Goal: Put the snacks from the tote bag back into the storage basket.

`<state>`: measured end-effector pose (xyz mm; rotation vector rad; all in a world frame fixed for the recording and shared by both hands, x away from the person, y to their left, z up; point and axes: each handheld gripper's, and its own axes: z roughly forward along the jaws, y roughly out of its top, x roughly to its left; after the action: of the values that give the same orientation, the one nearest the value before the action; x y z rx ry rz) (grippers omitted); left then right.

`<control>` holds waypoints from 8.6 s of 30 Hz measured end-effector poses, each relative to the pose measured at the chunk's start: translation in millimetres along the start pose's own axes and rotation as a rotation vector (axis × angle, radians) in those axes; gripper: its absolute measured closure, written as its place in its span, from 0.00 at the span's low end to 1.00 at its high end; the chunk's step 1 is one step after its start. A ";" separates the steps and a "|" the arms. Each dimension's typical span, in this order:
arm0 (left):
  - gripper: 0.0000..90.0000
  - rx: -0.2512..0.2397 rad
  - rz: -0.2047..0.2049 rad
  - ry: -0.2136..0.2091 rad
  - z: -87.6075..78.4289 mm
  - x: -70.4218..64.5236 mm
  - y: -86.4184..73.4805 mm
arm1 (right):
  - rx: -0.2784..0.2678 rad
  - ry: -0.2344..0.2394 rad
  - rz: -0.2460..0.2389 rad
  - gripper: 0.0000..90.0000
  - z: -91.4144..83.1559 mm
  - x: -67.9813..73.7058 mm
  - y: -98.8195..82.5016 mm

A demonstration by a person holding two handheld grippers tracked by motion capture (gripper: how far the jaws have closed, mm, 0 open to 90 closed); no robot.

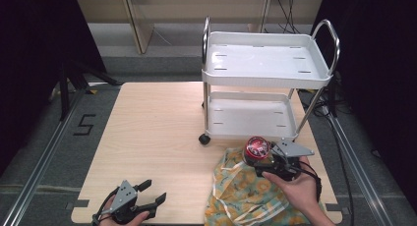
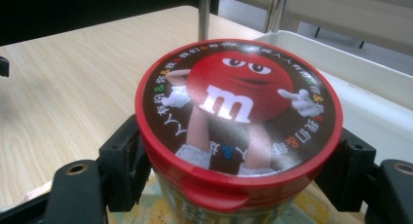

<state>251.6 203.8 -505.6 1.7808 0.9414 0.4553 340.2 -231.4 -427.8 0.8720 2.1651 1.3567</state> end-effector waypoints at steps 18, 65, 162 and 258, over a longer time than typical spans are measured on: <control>0.32 0.001 0.000 0.000 -0.2 0.2 0.0 | -0.021 -0.002 -0.022 0.29 5.6 -0.2 7.5; 0.32 -0.006 -0.003 -0.004 0.2 0.6 -0.1 | -0.032 -0.002 -0.030 0.29 16.2 -0.4 22.3; 0.32 -0.002 -0.004 -0.003 0.1 0.5 0.2 | -0.021 0.012 -0.011 0.29 51.6 -6.1 46.4; 0.33 -0.007 -0.027 -0.008 -0.6 0.0 -0.6 | -0.011 0.013 -0.025 0.29 93.6 -10.4 73.0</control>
<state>251.0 204.3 -505.9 1.7602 0.9556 0.4334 428.9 -156.5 -400.9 0.8316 2.1690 1.3638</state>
